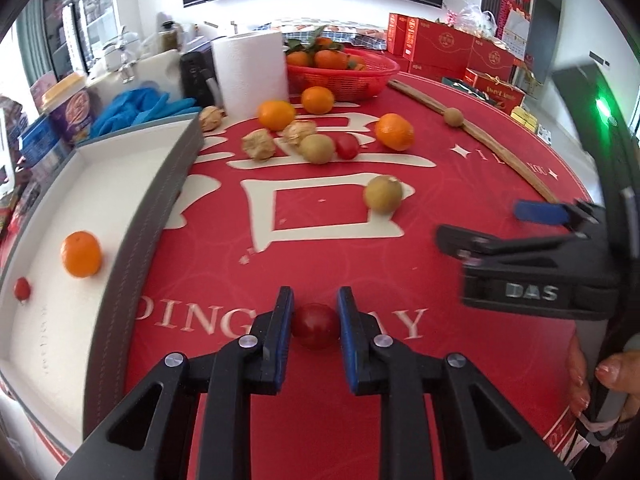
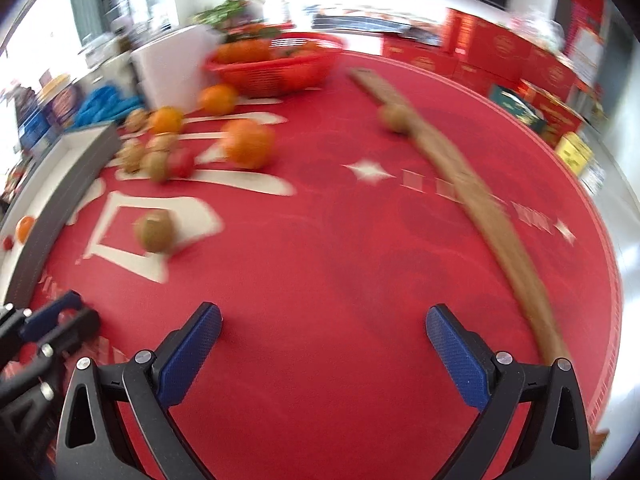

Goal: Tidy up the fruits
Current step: 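Grasp the red tomato with the left tool while the right tool grasps a brown kiwi, then carry both fruits over the white tray and open both tools to release them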

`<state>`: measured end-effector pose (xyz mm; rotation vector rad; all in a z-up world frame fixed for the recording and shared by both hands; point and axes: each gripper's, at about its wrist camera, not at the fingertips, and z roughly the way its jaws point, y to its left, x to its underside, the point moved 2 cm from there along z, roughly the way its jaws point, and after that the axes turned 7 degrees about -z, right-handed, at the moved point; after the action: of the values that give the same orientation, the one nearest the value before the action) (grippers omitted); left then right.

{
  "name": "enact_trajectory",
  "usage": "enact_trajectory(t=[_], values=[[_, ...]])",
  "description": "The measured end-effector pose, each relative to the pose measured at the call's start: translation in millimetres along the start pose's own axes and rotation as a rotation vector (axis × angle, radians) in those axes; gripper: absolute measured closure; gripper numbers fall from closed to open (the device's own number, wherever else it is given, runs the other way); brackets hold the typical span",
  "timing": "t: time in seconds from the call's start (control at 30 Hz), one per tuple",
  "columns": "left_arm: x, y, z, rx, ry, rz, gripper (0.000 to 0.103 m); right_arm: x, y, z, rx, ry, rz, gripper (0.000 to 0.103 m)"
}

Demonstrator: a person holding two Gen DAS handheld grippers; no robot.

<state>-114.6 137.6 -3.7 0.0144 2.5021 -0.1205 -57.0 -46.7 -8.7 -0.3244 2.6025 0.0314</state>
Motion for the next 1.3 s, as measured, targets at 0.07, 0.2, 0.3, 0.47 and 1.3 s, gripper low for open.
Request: enact_trajectory(t=[0.07,0.2,0.3,0.47,1.3], values=[[1,5,-1,-0.007,-0.004,-0.009,0.079,-13,19,6,-0.050,-0.007,-0.039,0.000],[2,15,-3,-0.010,-0.009,-0.028,0.079,-31,44,17,-0.064,-0.012,-0.089,0.000],[2,20,-5,0.003,-0.005,-0.044,0.079,-34,53,14,-0.043,-0.041,-0.108,0.029],[-2,22,-13,0.031,-0.027,-0.050,0.079,-34,49,7,-0.067,-0.026,-0.072,0.074],[-21,177,-54,-0.194,-0.194,-0.313,0.079,-86,158,-14,-0.362,-0.015,-0.127,0.074]])
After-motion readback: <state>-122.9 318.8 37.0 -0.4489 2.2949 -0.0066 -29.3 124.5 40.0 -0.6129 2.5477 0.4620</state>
